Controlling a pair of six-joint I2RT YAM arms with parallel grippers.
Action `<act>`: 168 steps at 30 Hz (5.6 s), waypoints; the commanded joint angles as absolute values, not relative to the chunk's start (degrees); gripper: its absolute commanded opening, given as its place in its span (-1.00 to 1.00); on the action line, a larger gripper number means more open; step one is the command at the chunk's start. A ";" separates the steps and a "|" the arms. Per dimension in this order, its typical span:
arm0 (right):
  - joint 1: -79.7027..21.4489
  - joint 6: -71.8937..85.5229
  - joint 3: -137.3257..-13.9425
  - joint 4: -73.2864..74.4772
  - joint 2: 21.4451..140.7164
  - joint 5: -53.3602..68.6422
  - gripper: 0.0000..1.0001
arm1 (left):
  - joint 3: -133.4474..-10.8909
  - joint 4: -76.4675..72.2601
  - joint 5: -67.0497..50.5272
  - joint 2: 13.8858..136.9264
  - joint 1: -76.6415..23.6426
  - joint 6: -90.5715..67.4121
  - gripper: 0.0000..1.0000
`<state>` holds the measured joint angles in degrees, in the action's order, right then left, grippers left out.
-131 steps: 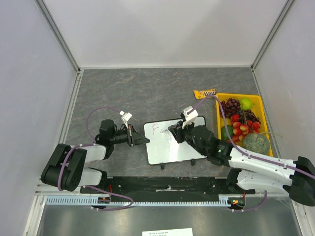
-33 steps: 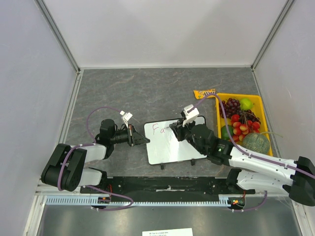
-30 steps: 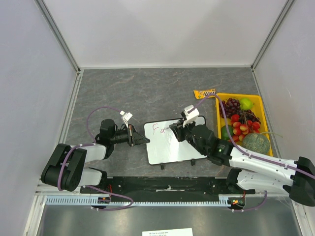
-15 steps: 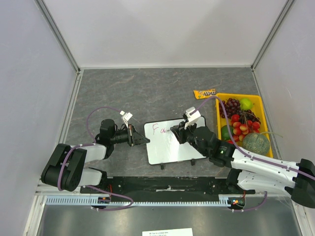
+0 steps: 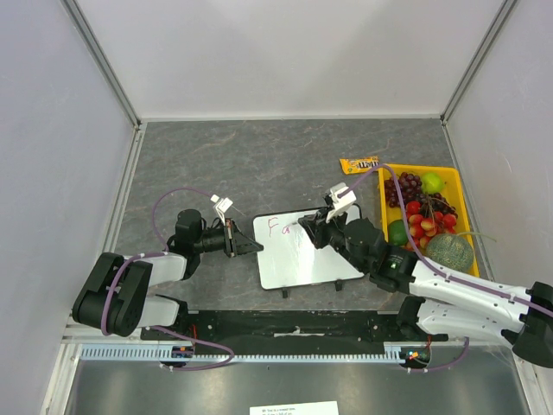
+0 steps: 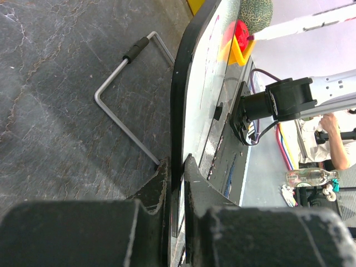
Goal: Write a sentence on the whiteboard
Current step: Write on the whiteboard with the whiteboard.
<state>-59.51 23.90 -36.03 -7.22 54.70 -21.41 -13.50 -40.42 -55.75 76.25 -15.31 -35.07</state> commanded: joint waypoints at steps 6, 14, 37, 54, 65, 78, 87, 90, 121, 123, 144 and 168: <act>-58.62 23.20 -38.94 -11.51 57.12 -25.92 -1.00 | -14.24 -38.41 -52.21 76.99 -15.65 -31.38 -0.96; -58.45 23.73 -36.56 -13.28 59.32 -27.51 -1.00 | -14.15 -38.41 -52.12 76.99 -15.73 -31.46 -0.96; -58.27 26.10 -34.98 -8.96 54.14 -25.84 -1.00 | -14.24 -38.41 -52.12 76.99 -15.65 -31.46 -0.96; -57.92 26.98 -32.34 -9.58 55.37 -25.22 -1.00 | -14.15 -38.41 -52.12 77.08 -15.73 -31.46 -0.96; -57.13 26.63 -31.55 -5.89 52.30 -28.21 -1.00 | -14.15 -38.41 -52.03 76.90 -15.82 -31.38 -0.96; -56.95 26.46 -33.84 -7.73 51.24 -26.46 -1.00 | -14.24 -38.32 -52.03 77.08 -15.91 -31.38 -0.96; -57.04 26.02 -34.98 -10.11 52.20 -24.44 -1.00 | -14.33 -38.32 -52.12 77.08 -15.73 -31.38 -0.96; -57.04 26.02 -34.54 -11.33 52.38 -23.73 -1.00 | -14.33 -38.32 -52.12 77.17 -15.82 -31.46 -0.96; -57.04 27.59 -30.06 -8.97 51.07 -24.17 -1.00 | -14.41 -38.32 -52.12 77.26 -15.91 -31.29 -0.96; -57.04 27.95 -29.27 -8.97 50.80 -23.65 -1.00 | -14.41 -38.41 -52.12 77.34 -15.91 -31.38 -0.96; -57.04 27.34 -29.26 -6.68 48.07 -25.75 -1.00 | -14.33 -38.32 -51.94 77.17 -15.91 -31.29 -0.96; -55.90 21.36 -36.47 -10.37 51.76 -28.30 -1.00 | -14.41 -38.15 -51.94 77.17 -15.91 -31.29 -0.96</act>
<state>-56.51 22.24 -33.71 -7.77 51.00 -27.53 -13.67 -40.34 -55.66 76.36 -15.51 -34.98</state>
